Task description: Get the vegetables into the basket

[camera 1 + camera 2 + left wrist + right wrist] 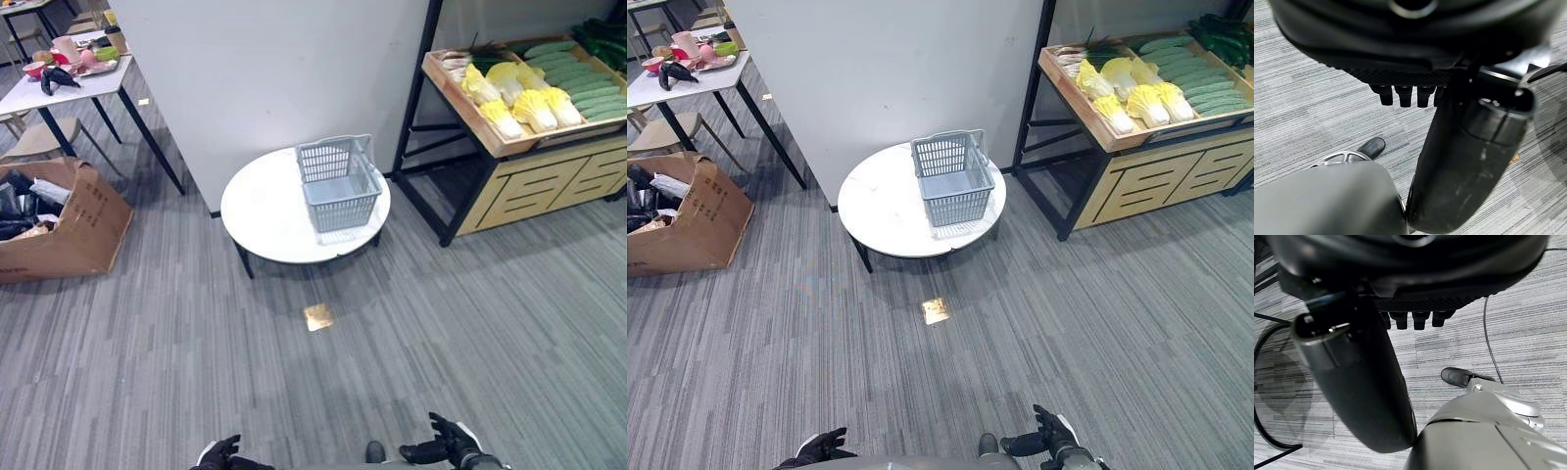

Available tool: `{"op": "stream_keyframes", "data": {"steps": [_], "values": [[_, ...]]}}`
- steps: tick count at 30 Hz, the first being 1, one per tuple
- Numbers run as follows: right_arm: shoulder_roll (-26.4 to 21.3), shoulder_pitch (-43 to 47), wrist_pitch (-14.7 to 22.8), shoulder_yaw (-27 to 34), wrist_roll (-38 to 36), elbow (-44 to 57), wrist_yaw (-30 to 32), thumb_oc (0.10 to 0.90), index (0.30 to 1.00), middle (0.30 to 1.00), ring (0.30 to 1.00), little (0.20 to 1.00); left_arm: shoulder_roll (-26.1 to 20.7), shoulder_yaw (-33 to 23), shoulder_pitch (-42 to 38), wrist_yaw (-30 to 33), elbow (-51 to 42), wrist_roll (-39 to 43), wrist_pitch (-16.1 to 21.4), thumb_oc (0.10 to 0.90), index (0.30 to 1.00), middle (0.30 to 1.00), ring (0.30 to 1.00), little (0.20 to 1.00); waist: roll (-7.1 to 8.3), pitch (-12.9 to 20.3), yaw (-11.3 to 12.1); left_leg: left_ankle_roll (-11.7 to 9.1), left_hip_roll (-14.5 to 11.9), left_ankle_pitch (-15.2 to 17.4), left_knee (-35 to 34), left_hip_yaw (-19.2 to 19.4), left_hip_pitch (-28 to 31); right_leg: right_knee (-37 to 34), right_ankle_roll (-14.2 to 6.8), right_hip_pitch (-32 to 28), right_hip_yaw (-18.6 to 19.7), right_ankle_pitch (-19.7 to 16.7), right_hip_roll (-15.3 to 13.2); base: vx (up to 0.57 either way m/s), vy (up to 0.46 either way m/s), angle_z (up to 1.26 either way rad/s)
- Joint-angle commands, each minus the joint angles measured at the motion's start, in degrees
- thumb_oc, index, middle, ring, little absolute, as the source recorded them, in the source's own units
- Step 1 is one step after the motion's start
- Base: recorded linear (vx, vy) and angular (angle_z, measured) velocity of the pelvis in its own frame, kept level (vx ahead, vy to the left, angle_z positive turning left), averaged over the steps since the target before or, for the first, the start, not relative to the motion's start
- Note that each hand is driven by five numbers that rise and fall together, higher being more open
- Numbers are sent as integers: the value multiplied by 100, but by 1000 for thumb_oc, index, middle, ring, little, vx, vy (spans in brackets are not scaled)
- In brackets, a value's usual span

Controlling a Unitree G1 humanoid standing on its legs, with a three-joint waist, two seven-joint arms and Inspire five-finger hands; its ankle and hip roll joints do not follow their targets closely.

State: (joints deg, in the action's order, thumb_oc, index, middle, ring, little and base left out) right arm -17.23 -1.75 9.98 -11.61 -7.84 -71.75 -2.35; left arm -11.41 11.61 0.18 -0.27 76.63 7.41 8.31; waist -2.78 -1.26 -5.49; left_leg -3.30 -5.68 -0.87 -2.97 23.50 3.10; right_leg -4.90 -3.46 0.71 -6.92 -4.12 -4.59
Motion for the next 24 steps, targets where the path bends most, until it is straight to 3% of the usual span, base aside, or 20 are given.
{"op": "stream_keyframes", "data": {"steps": [1,24], "values": [[-24,43,-15,-260,-53,-394,29,900,1000,1000,1000,1000,-228,-63,-141,19,137,46,146,900,1000,1000,1000,1000,261,6,-90,-347,-254,-318,-203,-129,5,-10,-615,-53,24,-166,-440,0,0,0],[-41,48,-74,-136,-11,-553,168,900,1000,1000,1000,1000,-241,-56,-169,116,223,-88,94,900,1000,1000,1000,1000,267,30,-164,-367,-288,-281,-203,-52,129,-10,-589,-77,130,-147,-387,1,0,0]]}}
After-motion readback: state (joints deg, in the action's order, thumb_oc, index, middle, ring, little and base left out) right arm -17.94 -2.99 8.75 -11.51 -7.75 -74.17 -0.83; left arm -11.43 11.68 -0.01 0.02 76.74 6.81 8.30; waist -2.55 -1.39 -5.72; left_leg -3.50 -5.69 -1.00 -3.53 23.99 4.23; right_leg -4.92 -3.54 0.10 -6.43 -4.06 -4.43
